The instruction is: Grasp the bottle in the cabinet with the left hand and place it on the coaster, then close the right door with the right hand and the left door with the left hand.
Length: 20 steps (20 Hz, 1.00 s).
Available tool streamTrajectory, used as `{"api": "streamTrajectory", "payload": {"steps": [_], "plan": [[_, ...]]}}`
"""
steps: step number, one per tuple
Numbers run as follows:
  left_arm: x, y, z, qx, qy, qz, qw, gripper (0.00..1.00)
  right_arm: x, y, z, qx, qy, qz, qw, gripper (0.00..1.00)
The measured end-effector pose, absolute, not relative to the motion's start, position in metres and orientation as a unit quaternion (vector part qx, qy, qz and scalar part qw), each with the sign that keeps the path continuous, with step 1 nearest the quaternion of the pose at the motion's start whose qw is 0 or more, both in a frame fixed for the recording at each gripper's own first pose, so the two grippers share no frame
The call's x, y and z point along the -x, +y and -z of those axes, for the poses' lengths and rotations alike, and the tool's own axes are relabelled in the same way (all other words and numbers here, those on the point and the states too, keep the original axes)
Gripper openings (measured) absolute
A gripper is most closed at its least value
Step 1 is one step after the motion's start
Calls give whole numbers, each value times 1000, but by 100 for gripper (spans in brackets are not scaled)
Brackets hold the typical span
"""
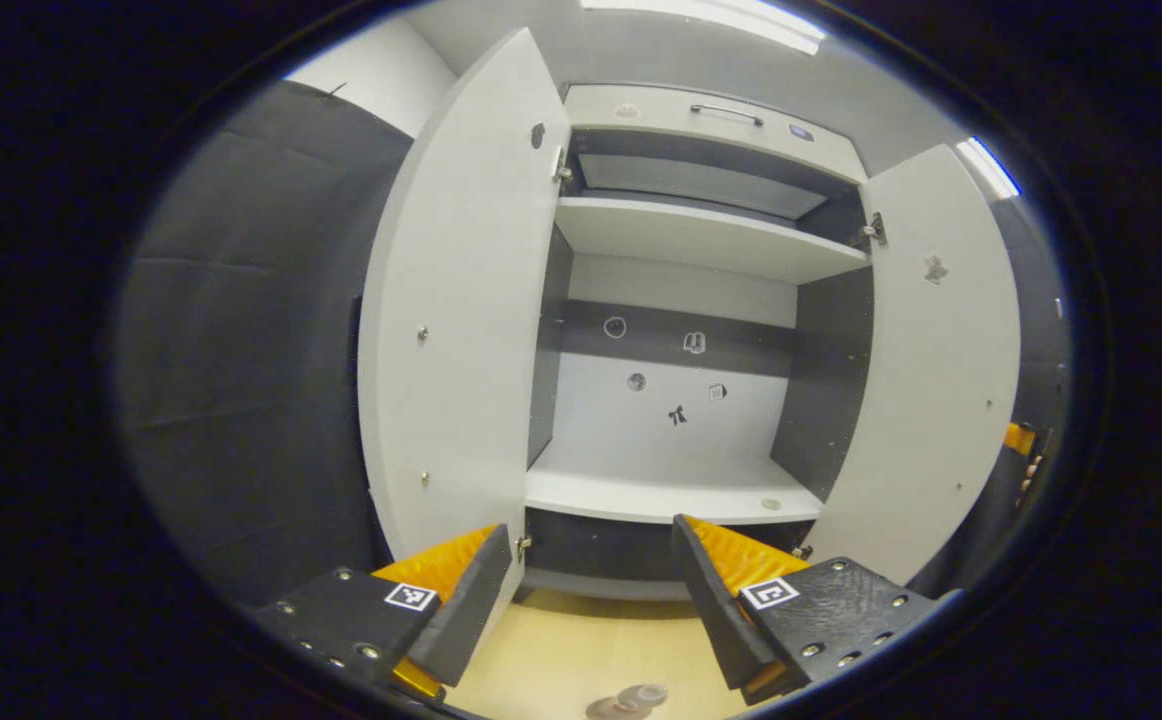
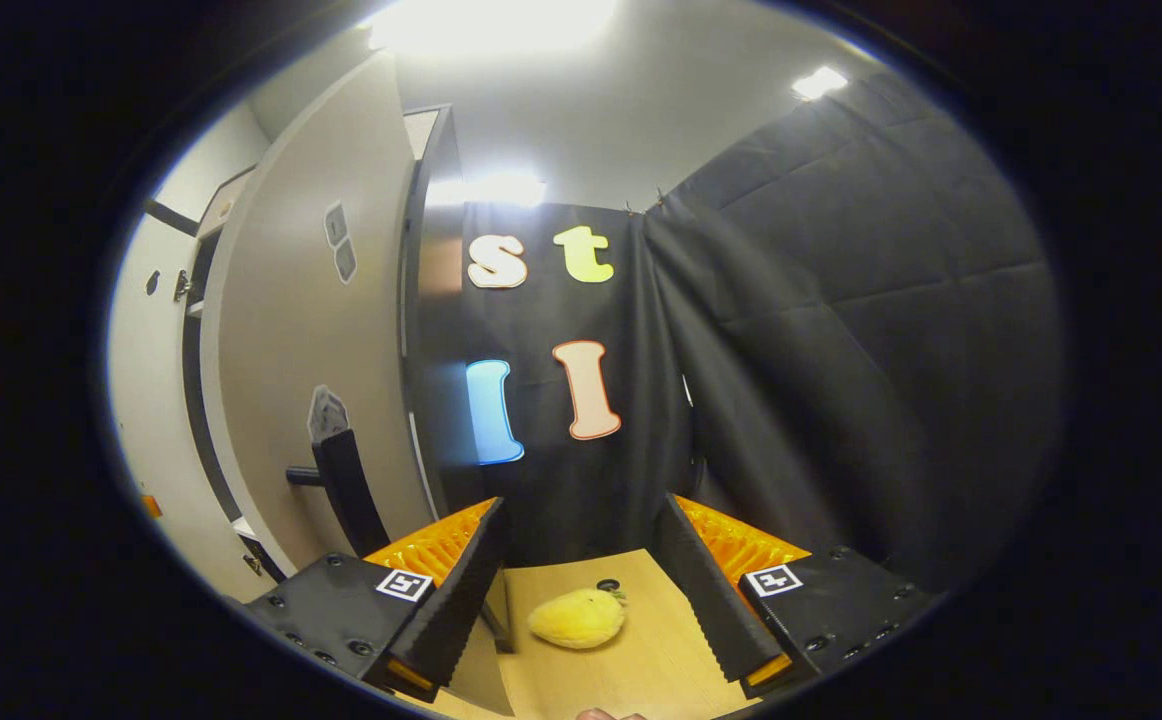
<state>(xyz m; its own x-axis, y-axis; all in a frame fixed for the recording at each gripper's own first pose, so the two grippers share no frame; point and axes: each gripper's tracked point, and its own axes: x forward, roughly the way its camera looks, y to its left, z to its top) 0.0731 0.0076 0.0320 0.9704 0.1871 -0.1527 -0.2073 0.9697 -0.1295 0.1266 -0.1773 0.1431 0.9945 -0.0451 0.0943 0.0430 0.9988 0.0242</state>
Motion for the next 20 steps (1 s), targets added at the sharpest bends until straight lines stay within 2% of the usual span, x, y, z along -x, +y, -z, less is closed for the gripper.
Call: {"api": "streamTrajectory", "payload": {"steps": [1, 2, 3, 4, 6, 7, 9, 10, 11, 14, 15, 16, 17, 18, 19, 20], "plan": [[-72, 8, -31, 76, 69, -103, 989, 94, -130, -176, -147, -7, -49, 14, 999, 98], [-70, 9, -29, 80, 71, -108, 988, 100, -135, -176, -150, -1, -49, 7, 999, 98], [-68, 10, -25, 80, 75, -114, 987, 100, -139, -174, -152, 6, -48, -1, 999, 98], [-66, 10, -24, 78, 78, -120, 987, 94, -141, -168, -153, 10, -48, -11, 999, 98], [-62, 10, -20, 70, 81, -132, 985, 94, -144, -149, -149, 10, -38, -37, 999, 98], [-59, 9, -19, 67, 82, -136, 985, 94, -142, -153, -146, 13, -33, -33, 999, 98], [-52, 7, -16, 66, 83, -145, 984, 94, -145, -148, -147, 12, -29, -34, 999, 94], [-49, 5, -17, 66, 82, -150, 983, 94, -144, -146, -147, 9, -28, -37, 999, 89], [-46, 6, -17, 65, 80, -158, 982, 94, -142, -138, -146, 10, -26, -49, 998, 94], [-38, 6, -16, 68, 81, -178, 978, 94, -139, -108, -142, 0, -20, -92, 996, 94], [-35, 6, -17, 66, 81, -179, 978, 94, -138, -96, -141, -10, -20, -106, 994, 89], [-32, 6, -19, 63, 80, -180, 978, 94, -139, -85, -137, -20, -18, -118, 993, 94], [-29, 6, -19, 59, 80, -179, 979, 94, -139, -75, -135, -28, -16, -125, 992, 94], [-27, 8, -20, 54, 80, -179, 979, 94, -140, -66, -134, -33, -16, -131, 991, 89], [-25, 10, -19, 52, 80, -178, 979, 94, -141, -59, -134, -35, -15, -136, 990, 94], [-24, 13, -19, 53, 79, -177, 980, 94, -141, -49, -132, -37, -14, -141, 989, 89]]}}
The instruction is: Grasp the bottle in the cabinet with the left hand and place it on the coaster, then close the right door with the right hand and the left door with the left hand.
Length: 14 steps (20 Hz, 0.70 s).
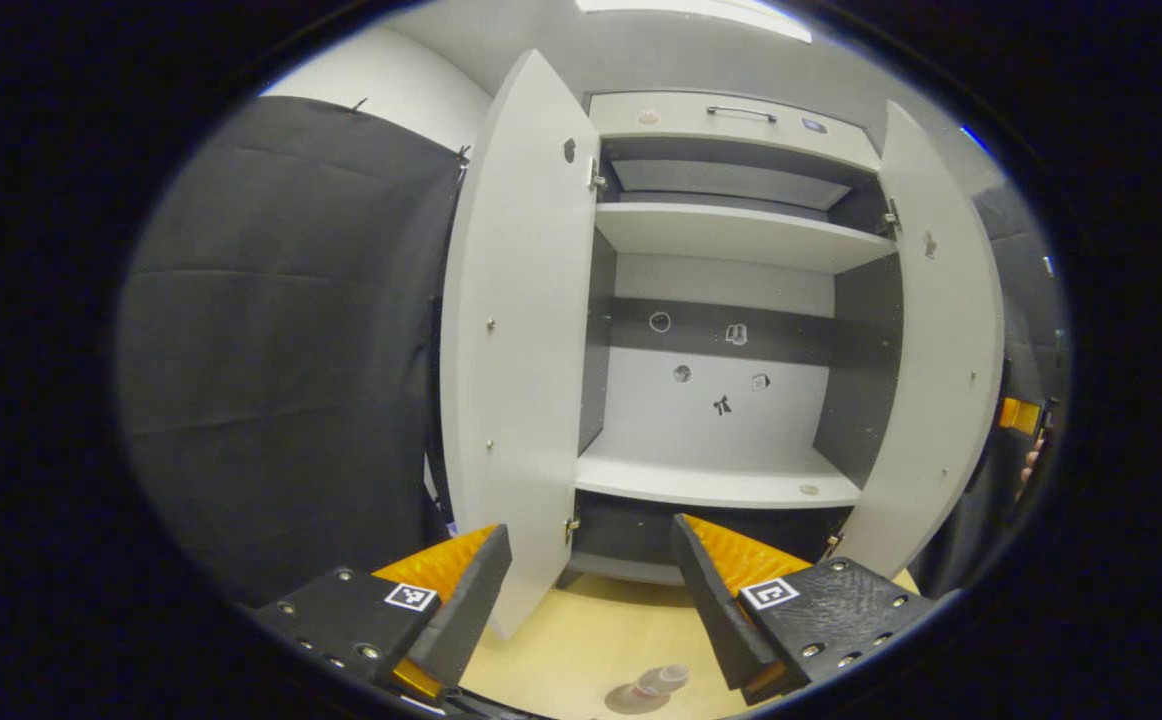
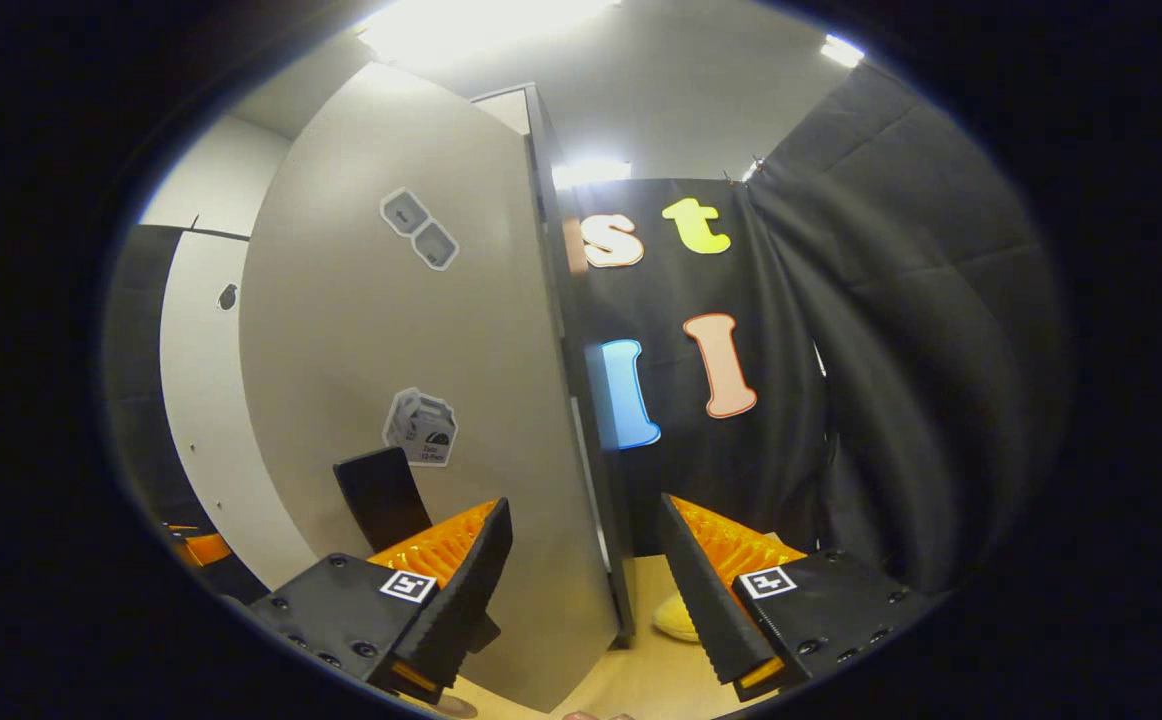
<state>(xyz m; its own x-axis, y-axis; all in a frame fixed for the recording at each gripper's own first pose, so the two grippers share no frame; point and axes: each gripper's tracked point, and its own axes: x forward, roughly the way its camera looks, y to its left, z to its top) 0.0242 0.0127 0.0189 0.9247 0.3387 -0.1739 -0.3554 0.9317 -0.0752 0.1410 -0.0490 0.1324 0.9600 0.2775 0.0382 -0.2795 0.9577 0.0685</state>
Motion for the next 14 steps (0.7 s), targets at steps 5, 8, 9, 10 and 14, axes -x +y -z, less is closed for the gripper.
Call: {"api": "streamTrajectory", "payload": {"steps": [5, 8, 9, 10, 14], "plan": [[-15, 36, -15, 65, 72, -174, 980, 100, -147, -4, -128, -41, -6, -149, 988, 89], [-3, 56, -3, 62, 77, -175, 980, 94, -156, 34, -116, -64, 26, -143, 987, 94], [0, 62, 1, 61, 79, -178, 979, 94, -156, 47, -117, -68, 30, -146, 986, 95], [5, 70, 4, 60, 80, -181, 978, 99, -156, 53, -118, -69, 27, -144, 987, 95], [18, 106, 6, 59, 71, -189, 978, 94, -153, 54, -116, -47, 14, -118, 992, 95]]}}
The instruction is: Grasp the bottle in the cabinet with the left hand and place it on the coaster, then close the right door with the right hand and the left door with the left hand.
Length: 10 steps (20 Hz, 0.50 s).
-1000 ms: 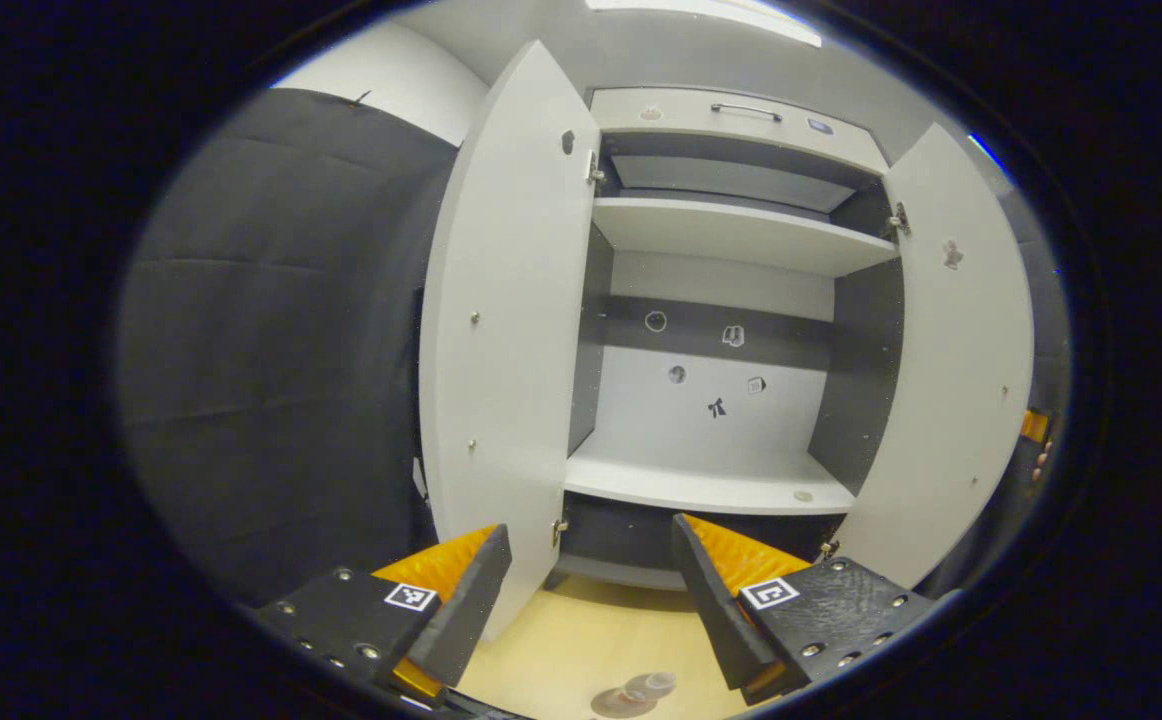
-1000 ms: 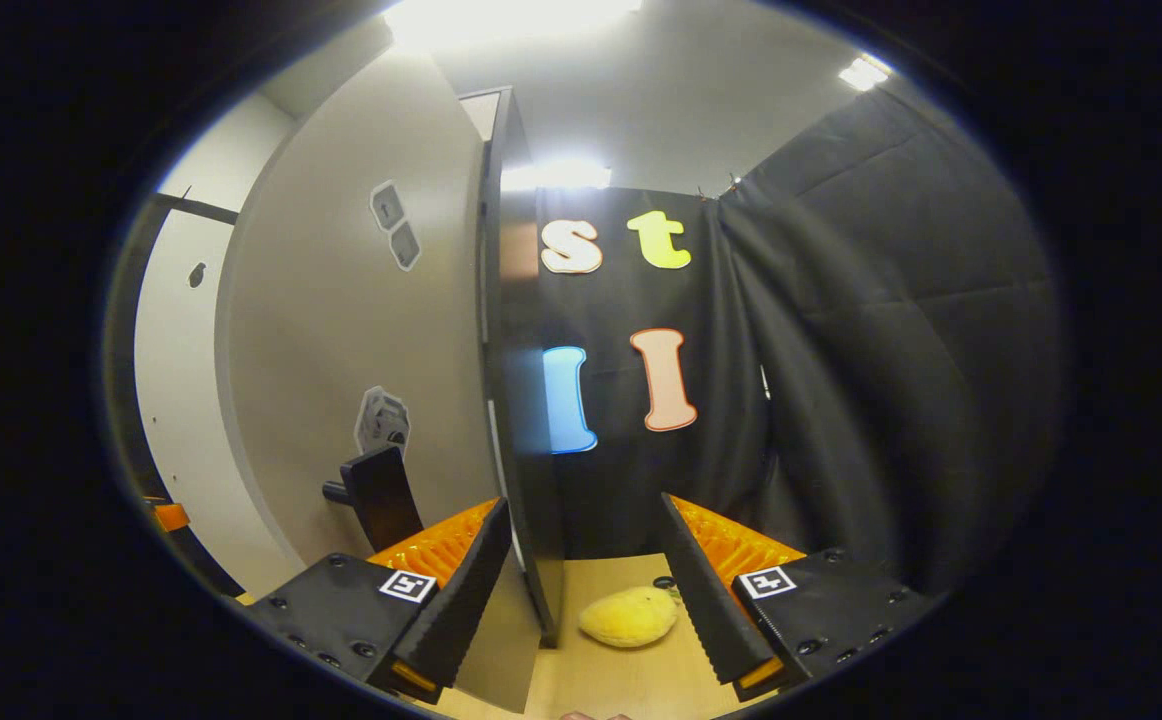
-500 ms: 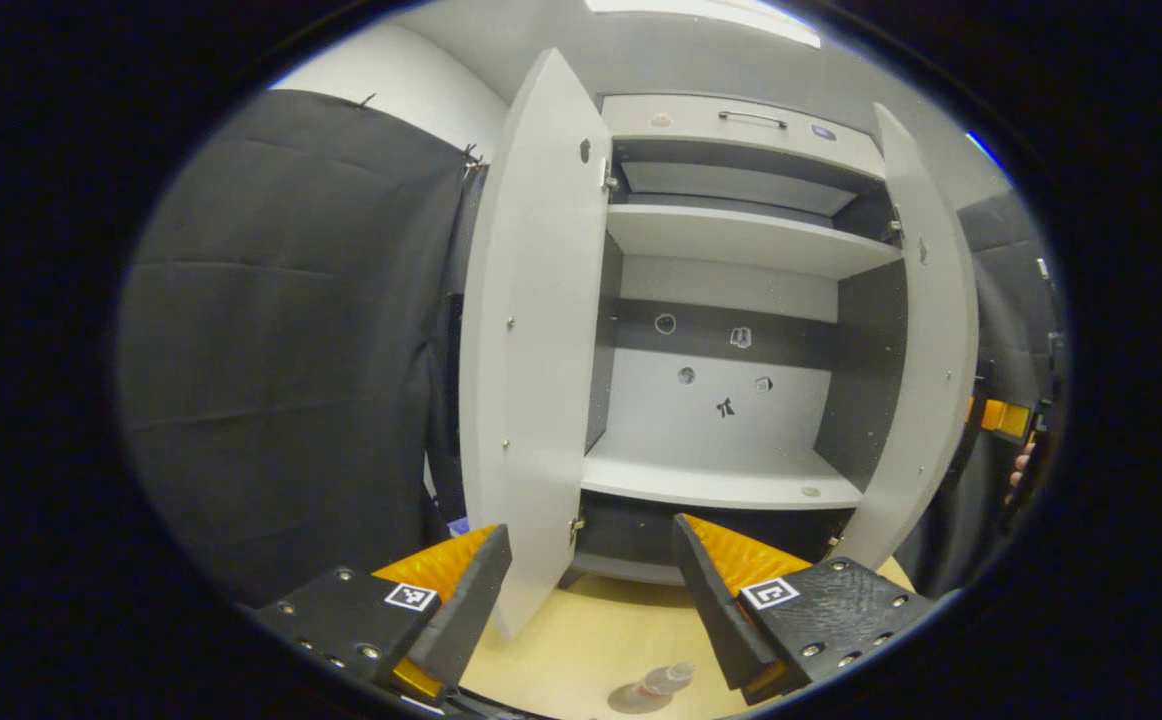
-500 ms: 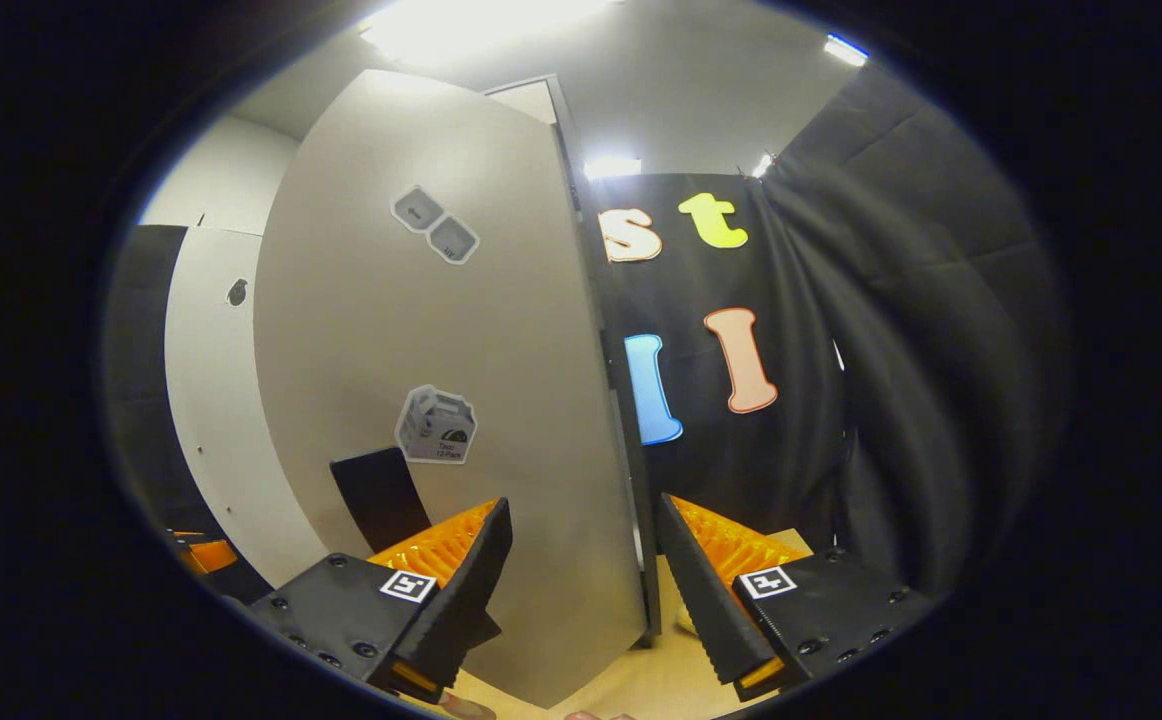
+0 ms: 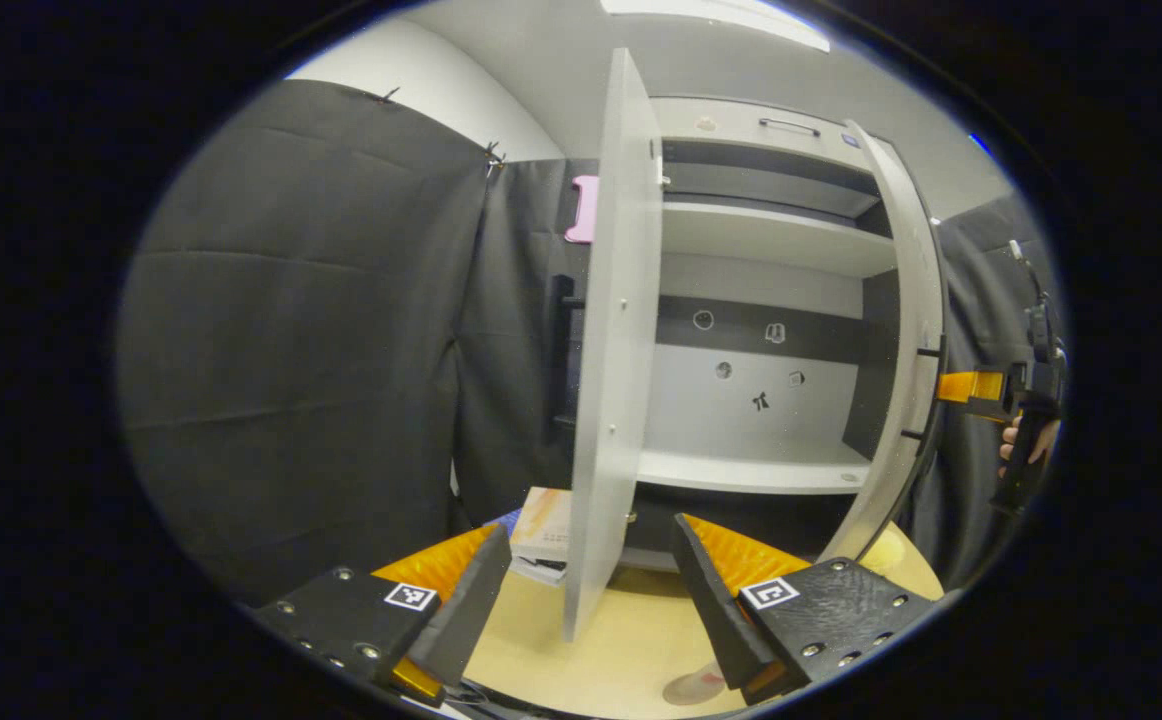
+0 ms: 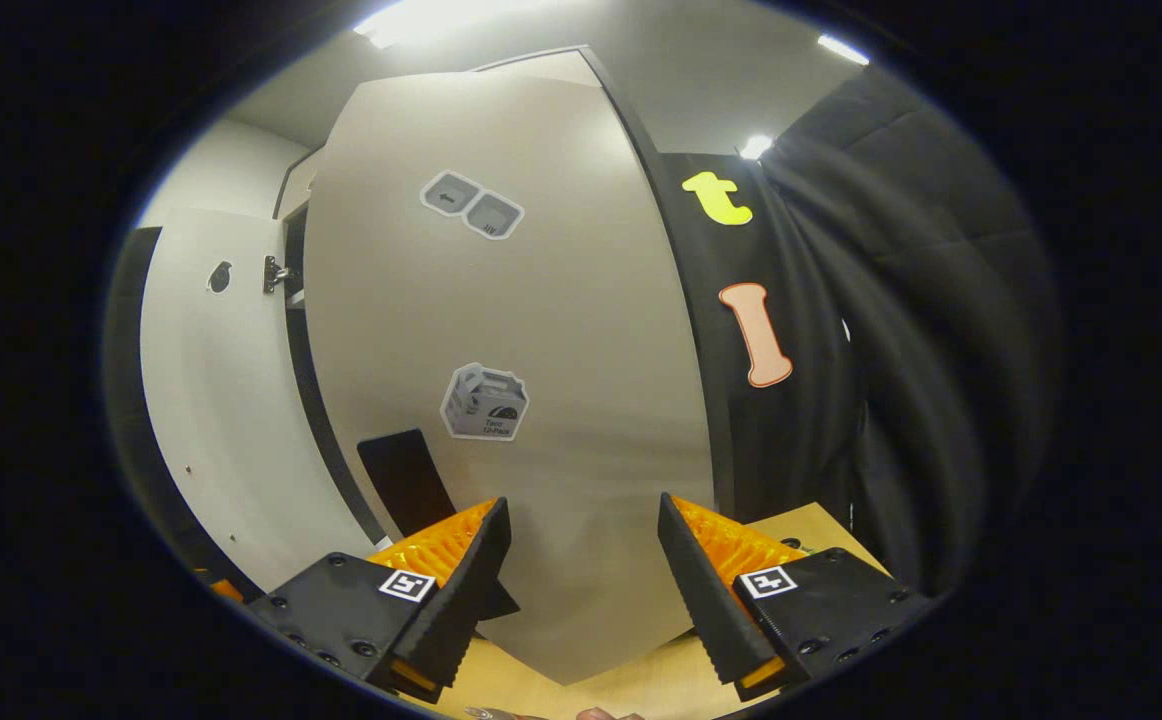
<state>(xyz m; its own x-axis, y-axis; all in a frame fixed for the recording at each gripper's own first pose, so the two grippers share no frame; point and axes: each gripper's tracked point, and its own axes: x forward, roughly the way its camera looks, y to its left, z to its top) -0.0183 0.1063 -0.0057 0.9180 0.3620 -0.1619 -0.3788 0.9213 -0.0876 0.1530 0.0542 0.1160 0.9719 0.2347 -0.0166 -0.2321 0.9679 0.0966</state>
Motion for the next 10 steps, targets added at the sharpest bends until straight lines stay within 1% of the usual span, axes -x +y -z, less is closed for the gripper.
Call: {"api": "streamTrajectory", "payload": {"steps": [1, 2, 3, 4, 5, 7, 8, 10], "plan": [[19, 117, 6, 58, 69, -191, 978, 94, -153, 54, -113, -46, 17, -115, 992, 90], [20, 129, 6, 58, 65, -191, 978, 94, -152, 53, -110, -46, 20, -110, 993, 95], [21, 138, 4, 61, 60, -190, 978, 94, -151, 52, -108, -47, 21, -104, 993, 90], [22, 148, 2, 63, 51, -190, 978, 94, -147, 52, -105, -48, 23, -99, 994, 95], [25, 157, 0, 64, 43, -189, 979, 100, -145, 52, -102, -51, 26, -96, 994, 95], [26, 182, -4, 62, 31, -188, 980, 100, -138, 55, -97, -52, 26, -89, 994, 95], [24, 195, -4, 57, 29, -186, 980, 88, -134, 53, -94, -51, 26, -84, 995, 95], [16, 210, -3, 52, 25, -168, 984, 100, -128, 54, -85, -47, 27, -74, 996, 95]]}}
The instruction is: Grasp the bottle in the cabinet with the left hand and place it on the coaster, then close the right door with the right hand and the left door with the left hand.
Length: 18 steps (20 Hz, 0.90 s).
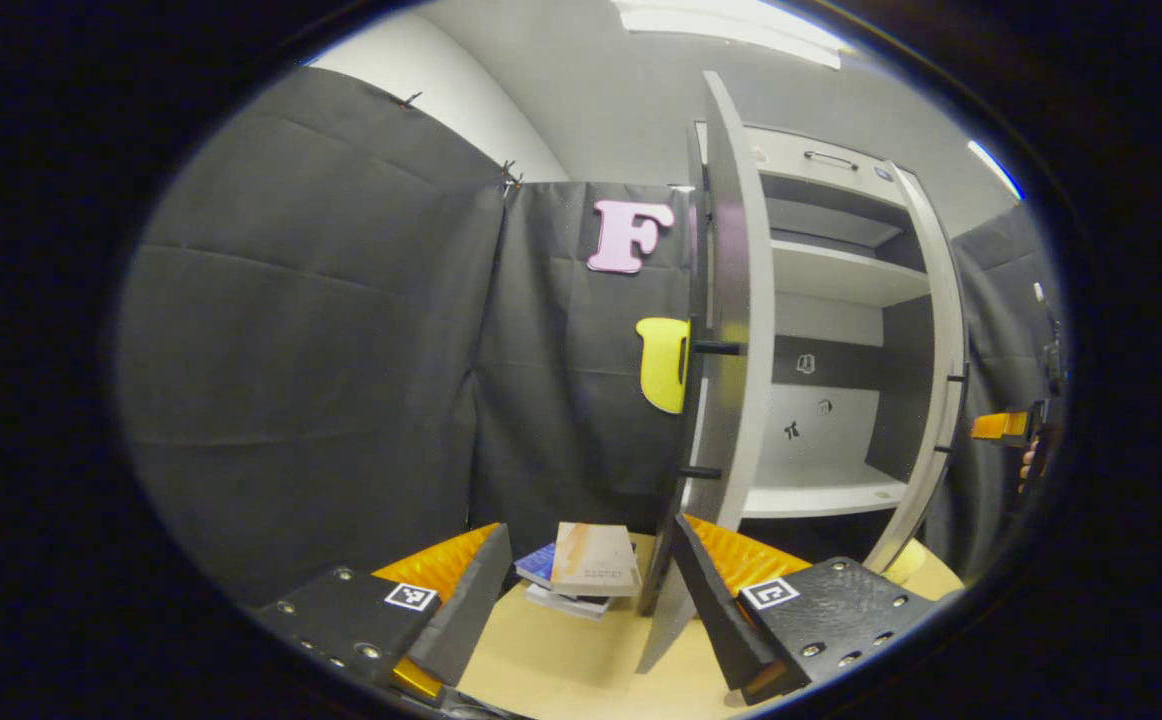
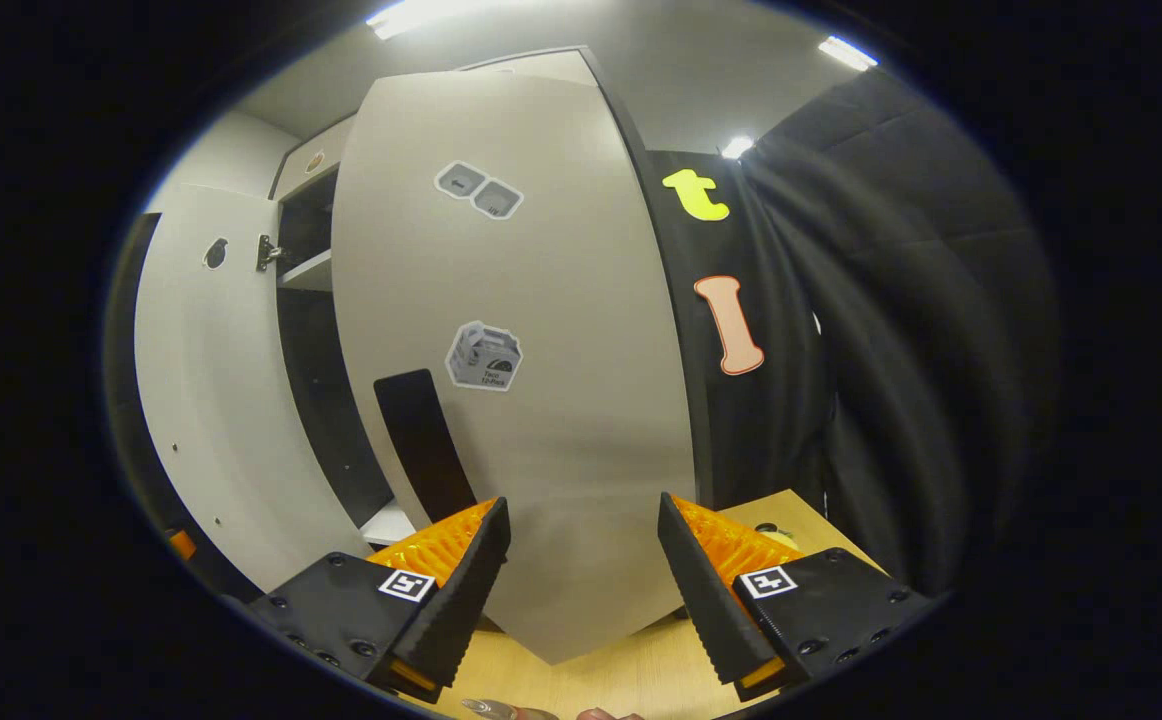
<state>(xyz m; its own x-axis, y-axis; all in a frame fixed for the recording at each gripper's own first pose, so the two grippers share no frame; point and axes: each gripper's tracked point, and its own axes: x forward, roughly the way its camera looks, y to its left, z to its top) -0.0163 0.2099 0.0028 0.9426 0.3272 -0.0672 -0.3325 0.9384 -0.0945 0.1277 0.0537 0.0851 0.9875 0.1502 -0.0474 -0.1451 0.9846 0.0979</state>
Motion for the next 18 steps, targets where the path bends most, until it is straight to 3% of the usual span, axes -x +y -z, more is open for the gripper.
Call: {"api": "streamTrajectory", "payload": {"steps": [1, 3, 7, 9, 11, 12, 13, 14, 16, 17, 18], "plan": [[12, 217, -3, 59, 22, -158, 985, 96, -122, 54, -80, -46, 30, -72, 996, 90], [5, 239, -8, 75, 10, -147, 986, 87, -110, 52, -69, -39, 37, -66, 996, 95], [-24, 266, -26, 70, -6, -115, 991, 88, -87, 50, -54, -31, 41, -53, 997, 95], [-41, 268, -39, 58, -13, -87, 994, 100, -75, 48, -48, -31, 41, -45, 998, 95], [-57, 267, -48, 64, -21, -58, 996, 100, -63, 44, -40, -35, 45, -37, 998, 90], [-65, 264, -52, 71, -23, -43, 996, 94, -56, 42, -35, -37, 48, -33, 998, 95], [-73, 262, -56, 75, -26, -31, 996, 94, -51, 39, -31, -40, 51, -28, 997, 90], [-77, 261, -60, 74, -27, -24, 997, 94, -46, 35, -26, -44, 54, -22, 997, 95], [-85, 258, -63, 75, -28, -14, 997, 97, -39, 25, -17, -53, 63, -6, 997, 95], [-88, 254, -63, 85, -28, -5, 996, 94, -36, 19, -12, -61, 69, 2, 996, 95], [-90, 248, -64, 92, -28, 7, 995, 94, -32, 14, -7, -70, 77, 9, 995, 90]]}}
